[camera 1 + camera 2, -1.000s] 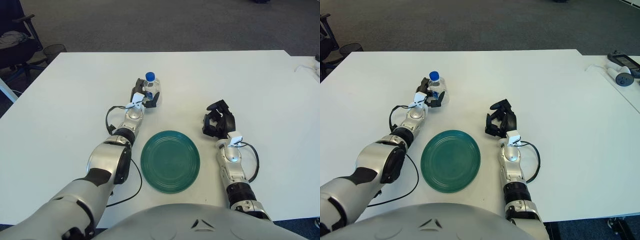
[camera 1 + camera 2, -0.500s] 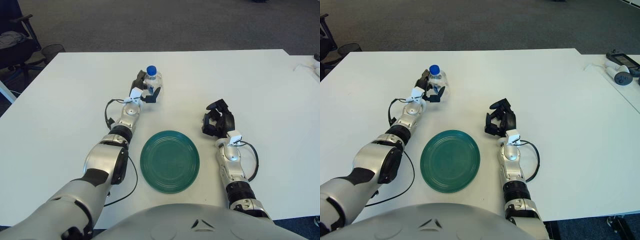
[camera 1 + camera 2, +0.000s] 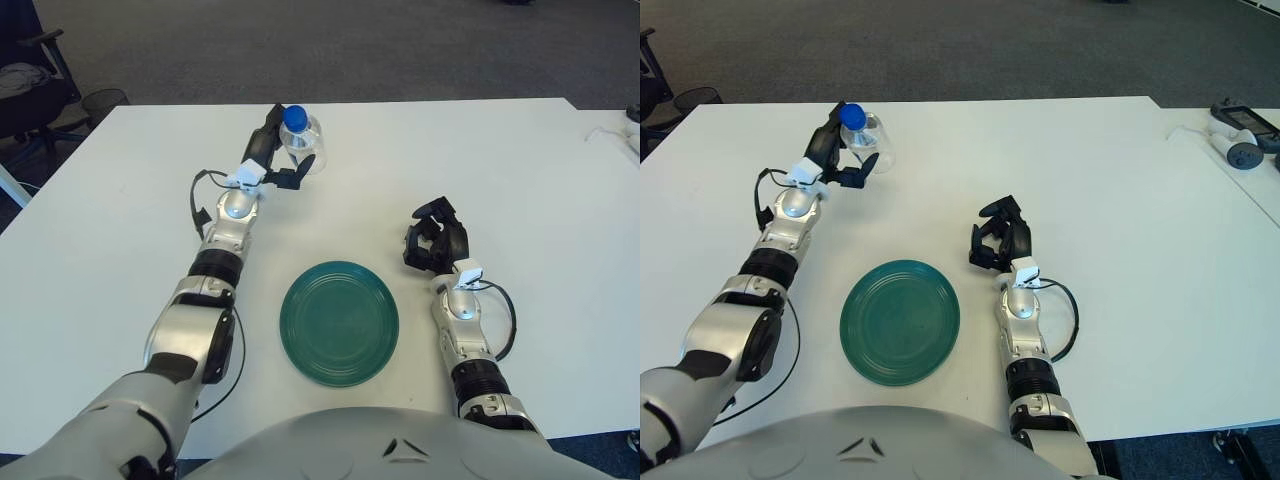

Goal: Put the bottle into the plate.

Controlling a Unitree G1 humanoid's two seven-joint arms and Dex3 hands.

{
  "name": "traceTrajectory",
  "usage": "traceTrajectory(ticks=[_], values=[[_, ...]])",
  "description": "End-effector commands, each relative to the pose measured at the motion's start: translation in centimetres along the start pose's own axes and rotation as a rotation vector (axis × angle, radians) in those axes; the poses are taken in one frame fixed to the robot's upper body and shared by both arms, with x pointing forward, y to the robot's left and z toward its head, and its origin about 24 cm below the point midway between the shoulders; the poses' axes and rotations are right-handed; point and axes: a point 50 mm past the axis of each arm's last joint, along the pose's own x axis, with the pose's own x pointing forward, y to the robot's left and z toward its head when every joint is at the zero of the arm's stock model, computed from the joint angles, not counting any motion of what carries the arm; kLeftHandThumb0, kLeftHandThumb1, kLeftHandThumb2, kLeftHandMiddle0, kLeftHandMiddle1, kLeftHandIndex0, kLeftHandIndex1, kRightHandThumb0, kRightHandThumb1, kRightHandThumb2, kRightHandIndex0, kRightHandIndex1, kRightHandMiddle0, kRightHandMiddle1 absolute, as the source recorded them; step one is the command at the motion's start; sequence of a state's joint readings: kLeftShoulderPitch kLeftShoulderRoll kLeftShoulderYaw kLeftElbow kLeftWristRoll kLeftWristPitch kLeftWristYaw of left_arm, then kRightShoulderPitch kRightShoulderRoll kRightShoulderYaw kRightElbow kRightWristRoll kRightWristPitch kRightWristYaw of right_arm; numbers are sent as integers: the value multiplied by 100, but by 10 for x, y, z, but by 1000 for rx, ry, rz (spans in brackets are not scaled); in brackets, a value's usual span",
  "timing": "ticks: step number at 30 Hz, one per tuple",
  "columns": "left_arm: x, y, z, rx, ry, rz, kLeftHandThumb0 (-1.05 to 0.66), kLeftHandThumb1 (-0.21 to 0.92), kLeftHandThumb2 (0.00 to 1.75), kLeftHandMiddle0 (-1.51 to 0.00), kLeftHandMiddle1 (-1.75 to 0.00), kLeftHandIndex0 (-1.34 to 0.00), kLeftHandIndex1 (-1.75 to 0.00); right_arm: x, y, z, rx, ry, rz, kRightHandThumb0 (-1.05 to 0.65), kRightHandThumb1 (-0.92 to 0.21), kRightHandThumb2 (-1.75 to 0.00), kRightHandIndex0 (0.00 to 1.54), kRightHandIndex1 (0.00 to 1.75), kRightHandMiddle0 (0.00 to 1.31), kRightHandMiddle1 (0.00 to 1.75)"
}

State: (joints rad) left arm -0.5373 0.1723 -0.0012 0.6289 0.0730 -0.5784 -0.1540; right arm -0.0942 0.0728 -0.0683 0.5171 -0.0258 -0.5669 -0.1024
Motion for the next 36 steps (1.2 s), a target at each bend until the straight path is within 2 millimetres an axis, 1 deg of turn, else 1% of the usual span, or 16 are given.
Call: traceTrajectory(ticks=[1,5,11,17,25,29,32,36], values=[[-26,-13,20,-6,-86,-163,-46,32,130,-116,-175,-60,-175,-84,-16,-79,6,456,-89,-1,-34,-129,62,175,37,168],[-29,-14,25,-8,-89,-192,-46,32,131,-116,-175,-60,-175,-84,-15,-79,4,456,-89,-1,-34,-129,62,175,36,170],[-37,-20,35,-7,-168,-328,-47,31,132,-118,-175,-61,-175,-84,-14,-79,7,461,-88,-1,-35,-128,62,173,35,171],[-51,-35,32,-14,-206,-409,-47,32,131,-115,-175,-60,-175,-84,-13,-79,13,462,-89,-1,-36,-127,61,172,34,172],[-69,-42,32,21,-200,-536,-46,33,129,-111,-175,-59,-175,-84,-11,-79,20,457,-90,-1,-36,-126,60,173,36,170],[-73,-48,35,32,-203,-590,-46,34,128,-111,-175,-58,-175,-84,-11,-79,19,458,-91,-1,-36,-126,60,174,37,168],[-69,-58,40,71,-248,-665,-46,34,128,-110,-175,-58,-175,-84,-11,-79,15,460,-92,-1,-36,-126,60,174,37,167],[-67,-64,43,140,-293,-727,-46,33,130,-113,-175,-59,-175,-84,-11,-79,16,461,-94,-1,-35,-126,60,175,39,166]])
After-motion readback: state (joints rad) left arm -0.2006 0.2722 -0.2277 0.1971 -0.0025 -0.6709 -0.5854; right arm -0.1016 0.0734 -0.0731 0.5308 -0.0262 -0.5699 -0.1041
